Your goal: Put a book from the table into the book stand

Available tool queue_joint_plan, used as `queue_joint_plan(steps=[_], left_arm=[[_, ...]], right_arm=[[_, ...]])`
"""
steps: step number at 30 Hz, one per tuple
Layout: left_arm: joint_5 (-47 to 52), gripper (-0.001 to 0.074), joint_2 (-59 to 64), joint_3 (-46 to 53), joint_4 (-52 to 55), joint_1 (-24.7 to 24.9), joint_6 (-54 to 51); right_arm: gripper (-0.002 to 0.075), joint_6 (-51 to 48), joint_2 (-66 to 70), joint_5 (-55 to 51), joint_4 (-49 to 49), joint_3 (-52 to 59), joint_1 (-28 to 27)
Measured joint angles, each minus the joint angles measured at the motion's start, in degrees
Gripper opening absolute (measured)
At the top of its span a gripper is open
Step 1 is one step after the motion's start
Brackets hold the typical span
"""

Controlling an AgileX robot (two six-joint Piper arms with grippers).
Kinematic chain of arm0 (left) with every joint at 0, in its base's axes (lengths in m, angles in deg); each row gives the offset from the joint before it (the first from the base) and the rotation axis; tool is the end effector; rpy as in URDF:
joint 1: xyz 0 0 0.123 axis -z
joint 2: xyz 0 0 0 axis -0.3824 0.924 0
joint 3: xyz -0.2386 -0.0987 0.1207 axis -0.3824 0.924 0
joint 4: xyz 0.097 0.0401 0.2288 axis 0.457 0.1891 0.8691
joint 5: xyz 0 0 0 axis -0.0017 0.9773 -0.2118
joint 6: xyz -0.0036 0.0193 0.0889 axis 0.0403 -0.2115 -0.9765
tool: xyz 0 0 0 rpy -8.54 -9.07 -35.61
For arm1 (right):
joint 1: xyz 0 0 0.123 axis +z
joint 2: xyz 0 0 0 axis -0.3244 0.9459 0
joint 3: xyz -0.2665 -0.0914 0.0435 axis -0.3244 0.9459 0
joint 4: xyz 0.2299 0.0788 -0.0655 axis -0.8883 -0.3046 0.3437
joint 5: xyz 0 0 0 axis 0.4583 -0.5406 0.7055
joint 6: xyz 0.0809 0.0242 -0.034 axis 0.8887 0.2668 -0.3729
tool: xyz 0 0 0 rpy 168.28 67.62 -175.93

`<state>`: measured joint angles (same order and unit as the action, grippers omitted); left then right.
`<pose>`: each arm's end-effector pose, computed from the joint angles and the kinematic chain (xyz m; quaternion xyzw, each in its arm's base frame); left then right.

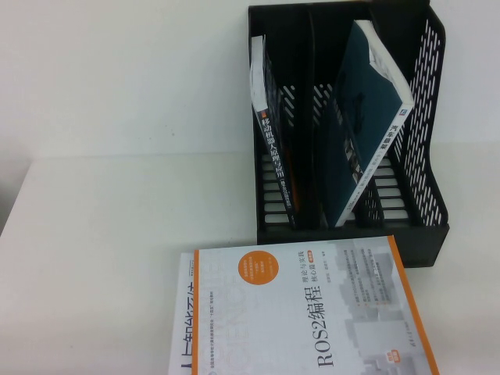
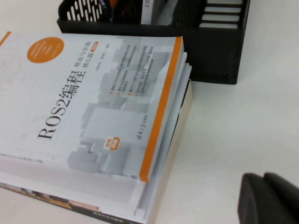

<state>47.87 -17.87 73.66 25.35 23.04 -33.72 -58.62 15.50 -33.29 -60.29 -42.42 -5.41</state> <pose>0.0538 -0.0005 0.1787 -0.0162 0.7868 -0.0187 0.6168 0.0614 0.0258 0.2484 -0.0933 0.8540 0.1325 0.4944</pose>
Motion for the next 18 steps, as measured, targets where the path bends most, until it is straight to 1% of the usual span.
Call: queue_joint_plan(steps=[3, 5, 7, 9, 12, 16, 18], left_arm=[[0.00, -0.0002, 0.00, 0.00, 0.00, 0.00, 0.00], [0.00, -0.0002, 0.00, 0.00, 0.00, 0.00, 0.00], [0.00, -0.0002, 0.00, 0.00, 0.00, 0.00, 0.00], [0.00, -0.0002, 0.00, 0.00, 0.00, 0.00, 0.00], [0.14, -0.0002, 0.00, -0.09, 0.00, -0.03, 0.00], [0.14, -0.0002, 0.00, -0.09, 0.00, -0.03, 0.00], [0.18, -0.0002, 0.00, -0.09, 0.00, -0.13, 0.00]], right_arm=[[-0.0002, 0.00, 0.00, 0.00, 0.56, 0.11, 0.00], [-0.0002, 0.00, -0.58, 0.93, 3.55, 0.31, 0.00], [-0.0002, 0.00, -2.31, 3.21, 8.63, 0.62, -0.14], [-0.0002, 0.00, -4.65, 6.14, 12.02, 1.47, -1.22], [-0.0002, 0.00, -9.38, 12.29, 14.44, 5.47, -4.98], [-0.0002, 1.68, -15.76, 20.14, 15.15, 13.85, -11.01], [-0.0002, 2.83, -16.76, 22.44, 15.15, 17.68, -13.70]])
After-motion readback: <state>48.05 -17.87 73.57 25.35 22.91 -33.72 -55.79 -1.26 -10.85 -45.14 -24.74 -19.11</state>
